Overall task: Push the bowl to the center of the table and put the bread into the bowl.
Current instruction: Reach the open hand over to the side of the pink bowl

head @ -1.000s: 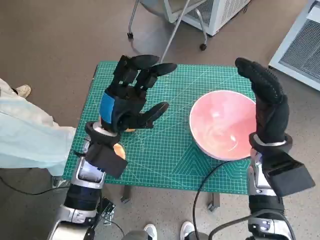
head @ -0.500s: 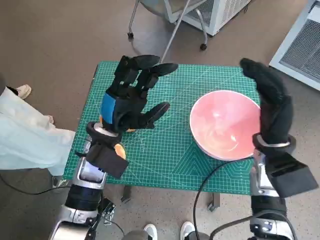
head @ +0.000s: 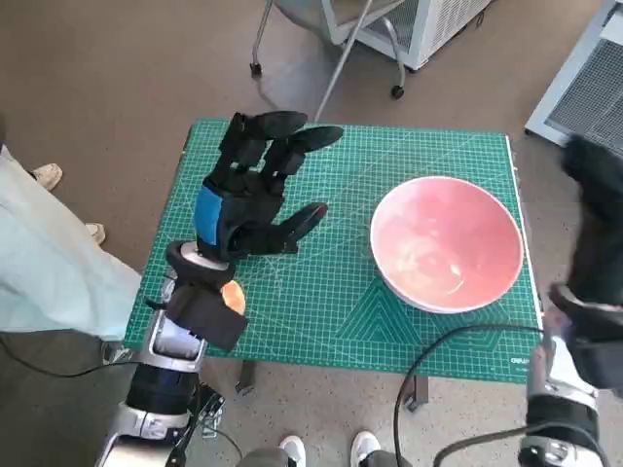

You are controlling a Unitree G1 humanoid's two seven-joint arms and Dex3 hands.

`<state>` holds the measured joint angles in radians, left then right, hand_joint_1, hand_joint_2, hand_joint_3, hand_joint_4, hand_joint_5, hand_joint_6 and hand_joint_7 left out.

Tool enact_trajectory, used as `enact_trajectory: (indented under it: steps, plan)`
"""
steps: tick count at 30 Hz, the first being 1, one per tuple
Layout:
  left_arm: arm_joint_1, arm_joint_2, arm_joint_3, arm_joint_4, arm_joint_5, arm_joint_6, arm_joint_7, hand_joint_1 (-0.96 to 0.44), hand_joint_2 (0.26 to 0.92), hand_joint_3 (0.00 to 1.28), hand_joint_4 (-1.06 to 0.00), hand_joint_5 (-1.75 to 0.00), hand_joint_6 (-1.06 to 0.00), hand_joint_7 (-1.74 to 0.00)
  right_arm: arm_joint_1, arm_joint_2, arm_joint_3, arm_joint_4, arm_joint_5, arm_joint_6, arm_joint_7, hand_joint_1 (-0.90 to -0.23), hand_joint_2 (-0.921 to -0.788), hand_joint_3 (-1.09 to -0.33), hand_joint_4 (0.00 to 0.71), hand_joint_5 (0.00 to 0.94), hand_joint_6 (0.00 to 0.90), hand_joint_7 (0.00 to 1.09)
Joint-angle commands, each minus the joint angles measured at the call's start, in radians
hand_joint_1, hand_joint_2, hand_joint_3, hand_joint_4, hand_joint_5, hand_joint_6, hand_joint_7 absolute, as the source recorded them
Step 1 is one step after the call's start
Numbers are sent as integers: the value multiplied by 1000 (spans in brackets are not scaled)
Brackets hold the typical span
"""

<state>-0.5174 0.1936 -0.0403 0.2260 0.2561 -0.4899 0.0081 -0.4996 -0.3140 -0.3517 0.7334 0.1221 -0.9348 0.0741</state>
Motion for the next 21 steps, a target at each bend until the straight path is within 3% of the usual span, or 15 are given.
enact_trajectory:
  steps: [1,5,10,21]
  plan:
    - [19,0,9,-11,-11,4,12,55,670,584,-146,-834,-151,-1001,3,-17,-42,174,7,-8,-56,-529,-921,-874,339,3,10,826]
    - [21,-1,12,-12,-13,6,12,53,673,583,-146,-836,-152,-997,-24,-21,-62,299,19,4,-81,-525,-921,-879,352,9,28,821]
    - [25,-2,13,-10,-14,5,11,50,678,579,-145,-834,-154,-991,-60,1,-76,402,50,66,-83,-519,-921,-865,364,11,76,769]
    - [37,8,21,-28,-13,14,7,40,685,566,-150,-825,-159,-979,-134,69,-96,495,121,205,1,-471,-921,-949,303,0,32,712]
